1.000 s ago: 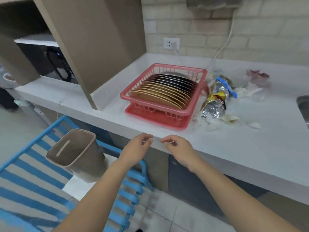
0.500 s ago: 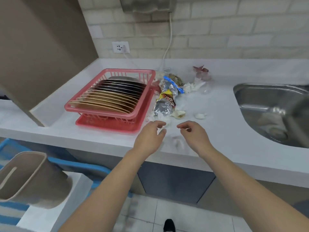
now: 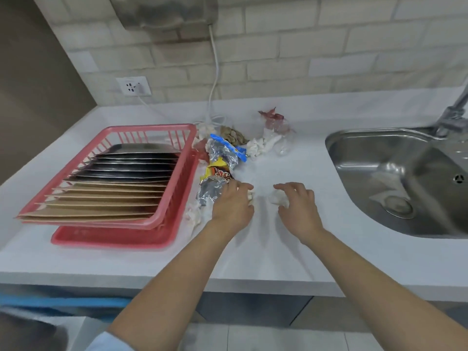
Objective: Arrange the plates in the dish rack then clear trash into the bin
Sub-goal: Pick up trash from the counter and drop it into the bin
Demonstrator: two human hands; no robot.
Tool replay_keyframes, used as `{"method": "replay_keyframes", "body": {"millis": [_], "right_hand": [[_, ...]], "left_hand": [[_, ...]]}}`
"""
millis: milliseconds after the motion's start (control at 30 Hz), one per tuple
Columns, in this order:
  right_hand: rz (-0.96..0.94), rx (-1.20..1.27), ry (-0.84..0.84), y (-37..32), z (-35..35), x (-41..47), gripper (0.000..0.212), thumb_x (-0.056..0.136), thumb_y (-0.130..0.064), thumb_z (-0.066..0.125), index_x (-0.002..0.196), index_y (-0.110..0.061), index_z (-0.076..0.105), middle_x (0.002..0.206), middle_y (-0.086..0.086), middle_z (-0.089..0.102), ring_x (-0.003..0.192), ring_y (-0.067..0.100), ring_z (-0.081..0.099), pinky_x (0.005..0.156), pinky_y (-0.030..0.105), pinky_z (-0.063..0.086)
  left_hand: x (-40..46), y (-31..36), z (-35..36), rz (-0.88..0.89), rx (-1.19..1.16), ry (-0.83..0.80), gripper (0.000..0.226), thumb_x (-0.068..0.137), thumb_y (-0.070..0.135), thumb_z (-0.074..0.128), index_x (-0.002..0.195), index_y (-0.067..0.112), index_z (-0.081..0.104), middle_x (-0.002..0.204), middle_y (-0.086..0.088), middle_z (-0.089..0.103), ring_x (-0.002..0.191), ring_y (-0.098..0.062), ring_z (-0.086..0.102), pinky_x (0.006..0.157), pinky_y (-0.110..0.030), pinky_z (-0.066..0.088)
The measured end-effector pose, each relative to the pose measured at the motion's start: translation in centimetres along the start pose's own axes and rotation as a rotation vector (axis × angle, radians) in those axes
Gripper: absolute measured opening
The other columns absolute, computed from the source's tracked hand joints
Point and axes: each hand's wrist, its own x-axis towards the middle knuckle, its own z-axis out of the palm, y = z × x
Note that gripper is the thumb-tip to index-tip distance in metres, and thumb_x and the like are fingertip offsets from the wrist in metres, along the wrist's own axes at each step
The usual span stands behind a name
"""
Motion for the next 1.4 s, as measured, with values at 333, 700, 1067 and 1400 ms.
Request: {"method": "replay_keyframes", "body": {"millis": [333, 700, 1067, 1400], "right_hand": [[-0.088, 0.012, -0.061, 2.1, 2.1, 2.7, 0.030, 0.089, -0.014, 0.064, 0.119, -0.016, 0.066, 0.108, 0.006, 0.059, 0.106, 0.028, 0.044, 0.086, 0.031, 0.042], [-0.214, 0.152, -0.229, -0.6, 1.9, 6.8, 0.037, 0.097, -0.016, 0.039, 0.128, -0.027, 0.055, 0.099, 0.004, 0.047, 0.095, 0.027, 0.054, 0.082, 0.037, 0.044], [-0.506, -0.244, -0.415, -0.9, 3.4, 8.9, 0.034, 0.094, -0.045, 0.052, 0.125, -0.032, 0.056, 0.114, 0.004, 0.052, 0.109, 0.025, 0.050, 0.091, 0.036, 0.037], [-0.349, 0.200, -0.501, -1.2, 2.0, 5.8, 0.030, 0.084, -0.031, 0.068, 0.099, -0.010, 0.053, 0.104, 0.003, 0.041, 0.078, 0.022, 0.053, 0.066, 0.030, 0.041]], "left_hand": [[1.8, -0.8, 1.1, -0.037, -0.037, 0.006, 0.021, 0.082, 0.025, 0.072, 0.098, 0.018, 0.060, 0.119, -0.001, 0.046, 0.119, -0.022, 0.035, 0.089, -0.032, 0.044], [0.3, 0.0, -0.3, -0.392, -0.377, 0.214, 0.027, 0.073, 0.023, 0.070, 0.090, 0.020, 0.048, 0.081, -0.001, 0.061, 0.073, -0.026, 0.058, 0.054, -0.031, 0.040], [-1.1, 1.7, -1.2, -0.567, -0.438, 0.480, 0.036, 0.088, 0.036, 0.069, 0.100, 0.019, 0.039, 0.074, 0.006, 0.059, 0.066, -0.011, 0.053, 0.055, -0.033, 0.036], [-4.2, 2.8, -1.5, -0.667, -0.572, 0.602, 0.033, 0.092, 0.044, 0.062, 0.098, 0.028, 0.034, 0.083, -0.001, 0.068, 0.071, -0.028, 0.065, 0.069, -0.053, 0.055]]}}
